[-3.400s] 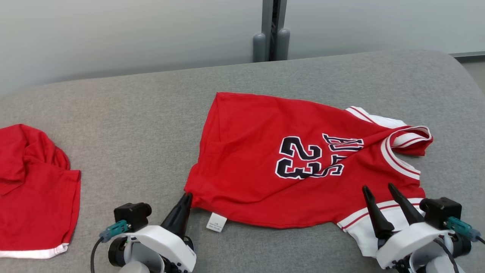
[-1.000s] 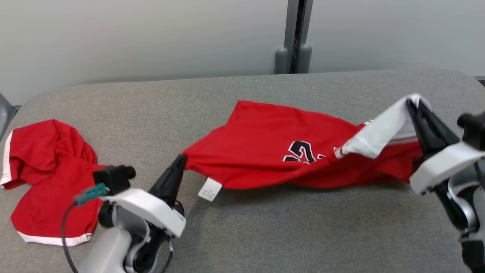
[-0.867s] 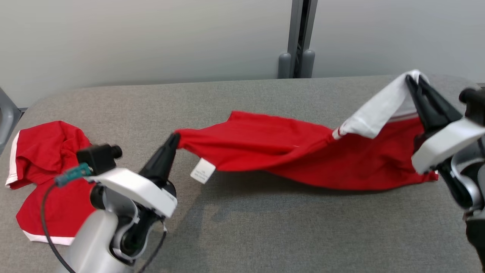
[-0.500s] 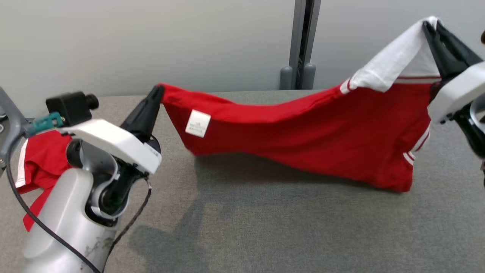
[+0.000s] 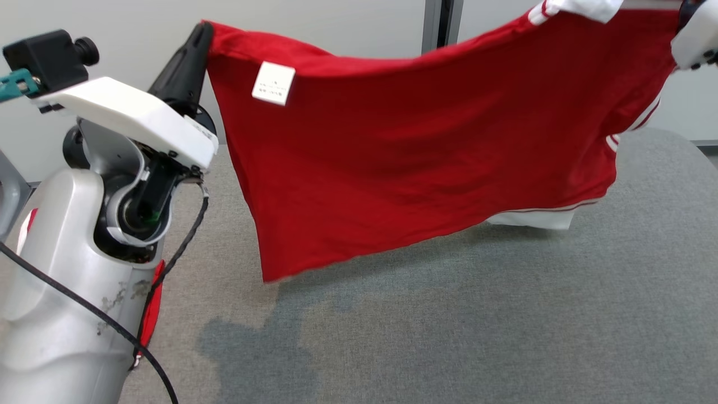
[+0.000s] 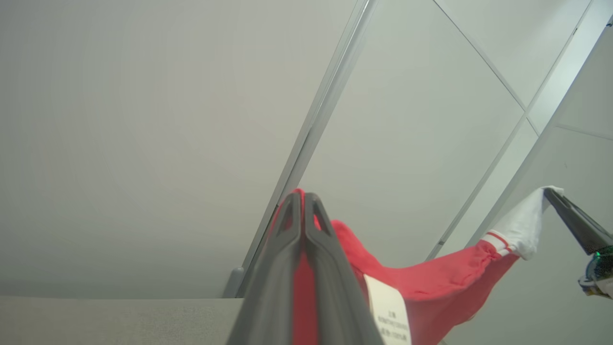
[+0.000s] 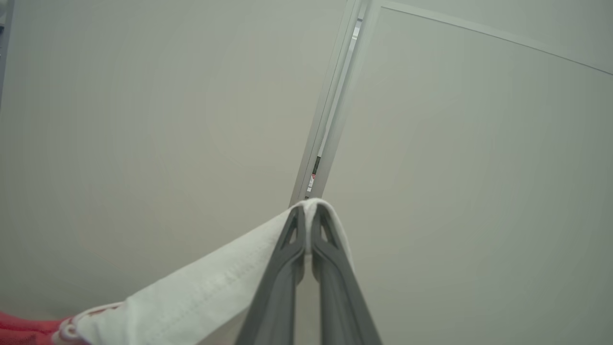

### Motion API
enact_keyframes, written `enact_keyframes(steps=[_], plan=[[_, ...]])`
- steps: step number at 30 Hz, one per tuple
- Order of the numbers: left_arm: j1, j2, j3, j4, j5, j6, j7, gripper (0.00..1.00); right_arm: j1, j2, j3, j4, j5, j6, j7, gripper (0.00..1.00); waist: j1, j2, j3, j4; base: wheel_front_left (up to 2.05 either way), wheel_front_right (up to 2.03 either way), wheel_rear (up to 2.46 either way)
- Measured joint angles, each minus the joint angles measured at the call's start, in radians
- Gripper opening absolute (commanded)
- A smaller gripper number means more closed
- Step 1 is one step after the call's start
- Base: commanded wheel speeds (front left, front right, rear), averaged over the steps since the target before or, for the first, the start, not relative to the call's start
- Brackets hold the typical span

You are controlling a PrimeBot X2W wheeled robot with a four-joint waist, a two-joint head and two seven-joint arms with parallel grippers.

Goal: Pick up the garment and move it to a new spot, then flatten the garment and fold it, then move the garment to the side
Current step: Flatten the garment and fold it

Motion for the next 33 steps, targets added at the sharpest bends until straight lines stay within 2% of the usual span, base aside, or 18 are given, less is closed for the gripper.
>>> enact_keyframes(steps=[4, 9, 14, 18, 21, 24, 28, 33], plan=[[-0.043, 0.001, 0.005, 0.023, -0.003, 0.008, 0.02, 0.0, -0.082, 0.006, 0.039, 0.053, -0.009, 0.0, 0.01, 0.0, 0.0, 0.0, 0.018, -0.006, 0.0, 0.0, 0.0], [-0.178, 0.025, -0.02, 0.089, 0.022, 0.0, 0.073, 0.0, -0.225, -0.022, 0.118, 0.104, -0.026, 0.0, 0.054, 0.0, 0.0, 0.0, 0.091, -0.007, 0.0, 0.0, 0.0], [-0.394, 0.021, 0.003, 0.152, 0.023, 0.014, 0.107, 0.0, -0.444, -0.037, 0.137, 0.171, -0.027, 0.0, 0.082, 0.0, 0.0, 0.0, 0.209, -0.011, 0.0, 0.0, 0.0], [-0.606, -0.018, 0.023, 0.227, 0.015, 0.017, 0.1, 0.0, -0.659, -0.054, 0.15, 0.237, -0.068, 0.0, 0.092, 0.0, 0.0, 0.0, 0.33, -0.009, 0.0, 0.0, 0.0], [-0.759, -0.063, 0.038, 0.306, 0.02, 0.004, 0.037, 0.0, -0.821, -0.053, 0.11, 0.293, -0.12, 0.0, 0.002, 0.0, 0.0, 0.0, 0.427, -0.002, 0.0, 0.0, 0.0], [-0.875, -0.095, 0.061, 0.393, 0.028, -0.01, -0.043, 0.0, -0.914, -0.017, 0.106, 0.352, -0.209, 0.0, -0.102, 0.0, 0.0, 0.0, 0.515, 0.008, 0.0, 0.0, 0.0], [-0.977, -0.123, 0.095, 0.502, 0.035, -0.029, -0.181, 0.0, -0.972, 0.063, 0.04, 0.448, -0.259, 0.0, -0.23, 0.0, 0.0001, 0.0, 0.614, 0.017, 0.0, 0.0, 0.0], [-1.037, -0.154, 0.102, 0.624, 0.05, -0.054, -0.308, 0.0, -1.006, 0.089, -0.114, 0.481, -0.359, 0.0, -0.289, 0.0, 0.0001, 0.0, 0.703, 0.026, 0.0, 0.0, 0.0]])
